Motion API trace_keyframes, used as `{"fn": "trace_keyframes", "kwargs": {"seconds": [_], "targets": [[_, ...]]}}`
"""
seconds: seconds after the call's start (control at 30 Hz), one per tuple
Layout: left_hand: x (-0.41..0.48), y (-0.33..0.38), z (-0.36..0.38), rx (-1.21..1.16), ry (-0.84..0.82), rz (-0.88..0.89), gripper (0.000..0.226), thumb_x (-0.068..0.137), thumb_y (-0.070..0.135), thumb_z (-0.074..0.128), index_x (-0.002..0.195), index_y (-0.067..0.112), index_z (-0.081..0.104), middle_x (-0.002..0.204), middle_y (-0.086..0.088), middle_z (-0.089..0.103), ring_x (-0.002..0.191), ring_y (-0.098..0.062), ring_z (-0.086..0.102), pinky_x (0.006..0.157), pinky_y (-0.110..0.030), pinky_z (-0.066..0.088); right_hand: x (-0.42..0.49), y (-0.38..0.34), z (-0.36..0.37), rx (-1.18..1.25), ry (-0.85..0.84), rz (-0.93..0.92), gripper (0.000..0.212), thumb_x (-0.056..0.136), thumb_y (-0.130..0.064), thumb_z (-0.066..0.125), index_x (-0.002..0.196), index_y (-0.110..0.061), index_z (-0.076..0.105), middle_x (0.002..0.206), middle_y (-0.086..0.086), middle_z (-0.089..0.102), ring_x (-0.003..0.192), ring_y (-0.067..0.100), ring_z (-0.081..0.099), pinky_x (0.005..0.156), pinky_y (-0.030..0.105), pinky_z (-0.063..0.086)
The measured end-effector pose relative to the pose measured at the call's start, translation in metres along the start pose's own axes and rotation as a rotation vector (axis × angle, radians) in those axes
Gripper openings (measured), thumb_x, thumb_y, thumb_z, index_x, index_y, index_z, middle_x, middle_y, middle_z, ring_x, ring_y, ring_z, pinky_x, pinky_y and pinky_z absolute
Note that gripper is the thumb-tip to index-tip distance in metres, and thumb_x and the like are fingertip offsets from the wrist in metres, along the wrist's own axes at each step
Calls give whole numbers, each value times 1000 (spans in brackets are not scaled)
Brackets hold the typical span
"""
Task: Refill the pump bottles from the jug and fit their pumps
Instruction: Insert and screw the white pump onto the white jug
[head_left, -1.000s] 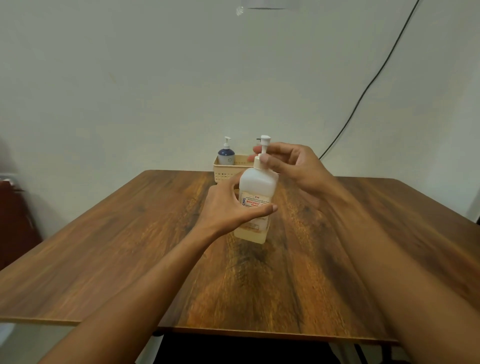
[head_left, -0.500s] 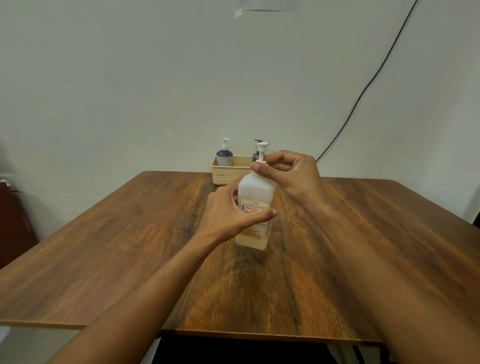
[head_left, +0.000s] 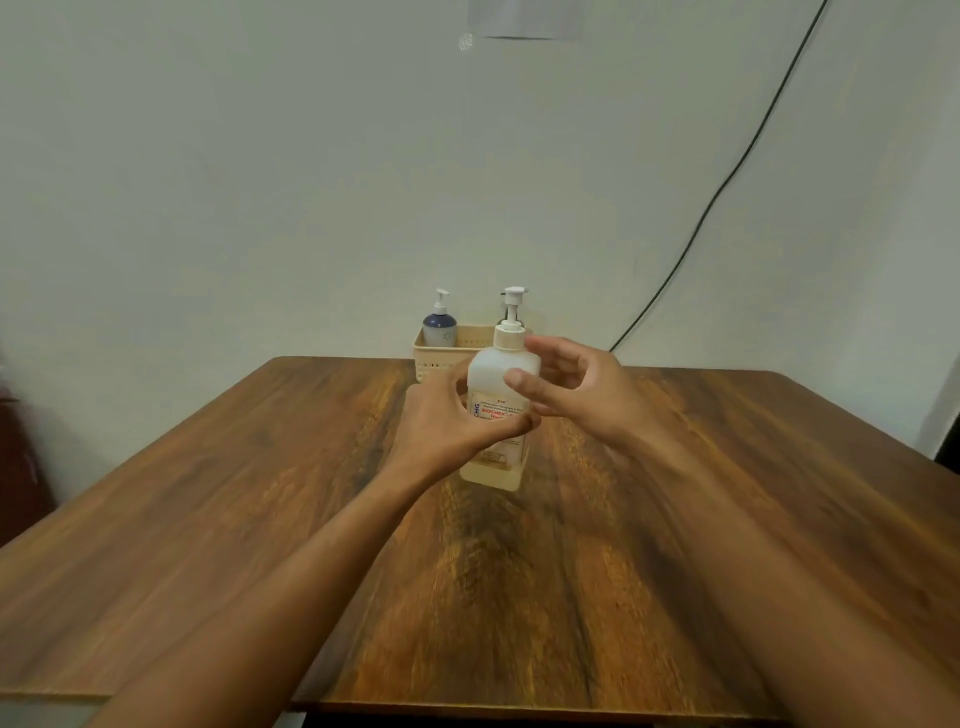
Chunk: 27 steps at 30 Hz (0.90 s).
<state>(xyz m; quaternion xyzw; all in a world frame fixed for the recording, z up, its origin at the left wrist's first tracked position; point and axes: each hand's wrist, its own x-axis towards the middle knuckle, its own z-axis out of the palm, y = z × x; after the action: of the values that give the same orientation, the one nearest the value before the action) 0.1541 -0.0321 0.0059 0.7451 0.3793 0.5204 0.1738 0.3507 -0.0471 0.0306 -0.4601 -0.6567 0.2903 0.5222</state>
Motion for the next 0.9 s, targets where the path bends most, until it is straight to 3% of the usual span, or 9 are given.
{"fn": "trace_keyframes", "kwargs": {"seconds": [0.17,0.27,0.43,0.53,0.63,0.73,0.8,0.9], "targets": [[16,-4,11,-19,16,3,50,62,66,85,103,56,59,78,39,66,84,18,65,61,-4,49,14,6,-4,-106,42,-29,77,72,-48,93,141,-28,64,135,-3,71,117,13,71,95,46,64],[29,-11,21,-31,1,9,47,62,69,84,101,55,60,80,39,67,85,18,65,60,-3,48,28,14,-14,-120,35,-20,74,74,-45,93,141,-29,65,132,-5,72,114,11,72,93,43,64],[64,-24,51,-24,-51,-11,84,57,81,75,125,33,66,99,23,69,87,13,66,66,-7,52,61,30,-40,-200,32,-19,78,72,-53,90,143,-32,64,135,-12,70,112,8,72,92,35,63],[97,-33,79,-4,-119,-27,72,69,67,81,128,29,65,108,13,75,89,5,67,69,-12,54,88,44,-66,-205,17,-16,83,70,-53,89,145,-29,62,135,-14,70,111,2,72,96,31,62],[135,-41,110,23,-198,-46,57,83,49,79,132,23,64,116,4,75,93,0,69,68,-11,51,117,67,-95,-223,16,14,78,78,-41,89,149,-24,59,143,-7,67,121,9,69,105,39,58],[171,-48,148,60,-221,-47,52,90,40,75,136,20,64,121,-2,75,107,-15,71,81,-25,58,145,96,-125,-226,27,26,71,85,-31,88,149,-23,59,141,-9,68,123,11,69,106,42,57],[191,-54,174,26,-220,-76,48,92,31,75,137,18,64,125,-4,73,114,-18,70,87,-30,57,161,114,-143,-228,35,23,67,87,-28,87,148,-24,60,136,-14,69,119,6,69,103,37,59],[220,-65,214,-26,-213,-149,45,93,18,74,137,15,65,130,-6,71,121,-21,67,98,-40,57,187,142,-170,-236,41,26,67,89,-25,85,150,-20,59,142,-9,67,125,8,67,104,34,58]]}}
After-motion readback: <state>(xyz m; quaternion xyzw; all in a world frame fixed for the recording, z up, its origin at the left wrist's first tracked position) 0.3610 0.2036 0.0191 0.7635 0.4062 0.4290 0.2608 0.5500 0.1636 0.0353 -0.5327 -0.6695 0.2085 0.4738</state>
